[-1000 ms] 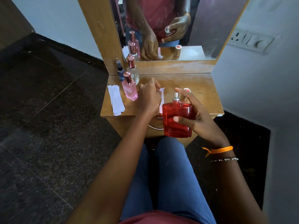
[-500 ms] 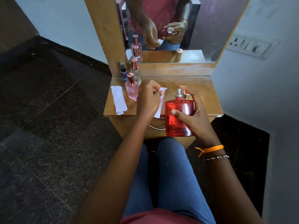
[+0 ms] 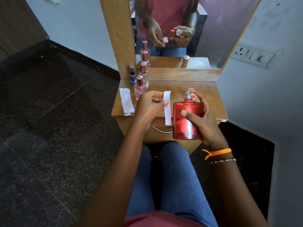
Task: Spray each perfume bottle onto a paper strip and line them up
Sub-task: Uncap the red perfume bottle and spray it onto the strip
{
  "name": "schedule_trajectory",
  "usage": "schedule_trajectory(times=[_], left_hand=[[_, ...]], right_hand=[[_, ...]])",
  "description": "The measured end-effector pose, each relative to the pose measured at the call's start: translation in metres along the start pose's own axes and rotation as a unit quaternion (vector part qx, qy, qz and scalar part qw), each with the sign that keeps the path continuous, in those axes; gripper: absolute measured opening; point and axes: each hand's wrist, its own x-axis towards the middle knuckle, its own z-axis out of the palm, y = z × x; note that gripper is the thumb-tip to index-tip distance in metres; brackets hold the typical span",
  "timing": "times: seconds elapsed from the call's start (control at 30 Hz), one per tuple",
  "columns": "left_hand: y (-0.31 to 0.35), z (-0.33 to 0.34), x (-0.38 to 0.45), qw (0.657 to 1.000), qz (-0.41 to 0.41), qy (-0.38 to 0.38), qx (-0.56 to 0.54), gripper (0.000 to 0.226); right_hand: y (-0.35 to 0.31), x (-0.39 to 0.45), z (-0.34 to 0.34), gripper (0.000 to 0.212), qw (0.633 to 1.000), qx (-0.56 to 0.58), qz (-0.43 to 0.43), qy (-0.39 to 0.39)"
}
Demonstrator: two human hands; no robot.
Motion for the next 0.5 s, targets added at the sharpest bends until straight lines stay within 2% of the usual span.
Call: schedule_trajectory(times=[0.07,0.13,0.2,0.27,0.33,0.5], left_hand=[[-0.001,-0.003,-0.002,1.0,-0.011,0.004,-0.011,0.02],[-0.001,-0.006,-0.003,1.0,-0.024,0.006,-0.017,0.019],[0.001,-0.009,-0.004,0.999,-0.029,0.005,-0.024,0.018],[0.002,-0.01,-0.005,0.999,-0.03,0.004,-0.022,0.018],[0.004,-0.009,-0.007,0.999,-0.031,0.002,-0.019,0.019],[0.006,-0.006,-0.011,0.999,-0.039,-0.007,-0.027,0.019]], right_hand=[[-0.006,0.003,0.001,0.064,0.993,-0.111,-0.046,0.014],[-0.01,0.004,0.003,0.068,0.963,-0.256,-0.08,0.012],[-0.012,0.004,0.008,0.072,0.903,-0.418,-0.099,0.008],[-0.011,0.002,0.013,0.072,0.844,-0.522,-0.122,0.015],[-0.009,0.002,0.017,0.068,0.819,-0.558,-0.131,0.012],[-0.004,0.004,0.02,0.067,0.794,-0.593,-0.13,0.019]])
